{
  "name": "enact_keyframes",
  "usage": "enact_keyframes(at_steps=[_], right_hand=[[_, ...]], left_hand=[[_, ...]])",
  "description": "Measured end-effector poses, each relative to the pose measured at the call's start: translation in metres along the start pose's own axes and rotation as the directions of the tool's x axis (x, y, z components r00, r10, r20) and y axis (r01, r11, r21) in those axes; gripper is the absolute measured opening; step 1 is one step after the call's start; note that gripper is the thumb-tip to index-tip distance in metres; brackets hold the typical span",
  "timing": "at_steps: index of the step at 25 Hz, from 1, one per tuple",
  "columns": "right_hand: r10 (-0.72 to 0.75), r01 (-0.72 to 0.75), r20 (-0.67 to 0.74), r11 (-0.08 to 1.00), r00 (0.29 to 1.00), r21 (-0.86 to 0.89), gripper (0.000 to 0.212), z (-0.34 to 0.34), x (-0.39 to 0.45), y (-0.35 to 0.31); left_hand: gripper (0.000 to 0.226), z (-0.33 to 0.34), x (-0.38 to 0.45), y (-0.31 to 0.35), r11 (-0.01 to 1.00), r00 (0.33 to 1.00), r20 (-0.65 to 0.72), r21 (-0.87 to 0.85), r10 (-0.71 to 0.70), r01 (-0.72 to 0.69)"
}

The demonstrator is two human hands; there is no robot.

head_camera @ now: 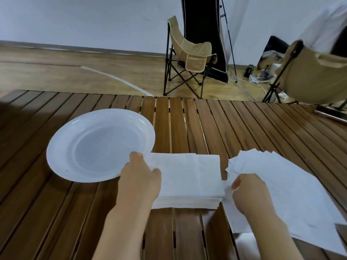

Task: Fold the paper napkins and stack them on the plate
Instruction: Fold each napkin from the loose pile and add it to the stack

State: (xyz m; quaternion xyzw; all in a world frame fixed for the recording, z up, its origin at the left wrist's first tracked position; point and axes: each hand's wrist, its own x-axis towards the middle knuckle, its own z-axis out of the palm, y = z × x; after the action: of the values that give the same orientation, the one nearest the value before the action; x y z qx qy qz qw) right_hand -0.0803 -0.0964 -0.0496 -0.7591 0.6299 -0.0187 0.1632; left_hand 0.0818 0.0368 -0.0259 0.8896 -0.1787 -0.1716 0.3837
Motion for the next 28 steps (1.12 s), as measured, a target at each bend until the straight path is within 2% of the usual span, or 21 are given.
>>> enact_keyframes(at_steps=[3, 10, 12, 15, 18, 23, 28], right_hand=[[0.003, -0.004, -0.102, 1.000, 0.995, -0.012, 0.017, -0.001, -0.002, 0.003], [0.057, -0.040, -0.191, 0.995, 0.980, 0.091, 0.018, 0.004, 0.001, 0.006], [0.036, -0.010, -0.243, 0.994, 0.969, 0.106, 0.018, 0.007, 0.003, 0.006], [-0.038, 0.112, -0.338, 0.973, 0.940, 0.202, 0.020, 0.003, 0.006, 0.005], [-0.098, 0.231, -0.368, 0.913, 0.925, 0.338, 0.019, -0.009, 0.005, -0.001], [-0.101, 0.270, -0.338, 0.820, 0.936, 0.504, 0.020, -0.018, 0.003, -0.002], [-0.077, 0.335, -0.354, 0.554, 0.932, 0.762, 0.024, -0.034, -0.002, -0.007]], left_hand=[[0.049, 0.000, 0.000, 0.001, 1.000, 1.000, 0.005, -0.005, 0.002, -0.002], [0.048, -0.003, 0.000, 0.002, 1.000, 1.000, 0.012, 0.011, 0.021, -0.021], [0.048, -0.004, 0.000, 0.001, 1.000, 1.000, 0.019, 0.015, 0.021, -0.021], [0.046, -0.005, 0.001, 0.000, 1.000, 0.999, 0.023, 0.016, 0.023, -0.023], [0.046, -0.005, 0.001, -0.001, 0.999, 0.999, 0.015, 0.041, 0.028, -0.029], [0.045, -0.007, 0.000, 0.000, 0.996, 0.999, -0.002, 0.067, 0.052, -0.052], [0.047, -0.010, -0.005, 0.009, 0.989, 0.980, -0.145, 0.068, 0.140, -0.131]])
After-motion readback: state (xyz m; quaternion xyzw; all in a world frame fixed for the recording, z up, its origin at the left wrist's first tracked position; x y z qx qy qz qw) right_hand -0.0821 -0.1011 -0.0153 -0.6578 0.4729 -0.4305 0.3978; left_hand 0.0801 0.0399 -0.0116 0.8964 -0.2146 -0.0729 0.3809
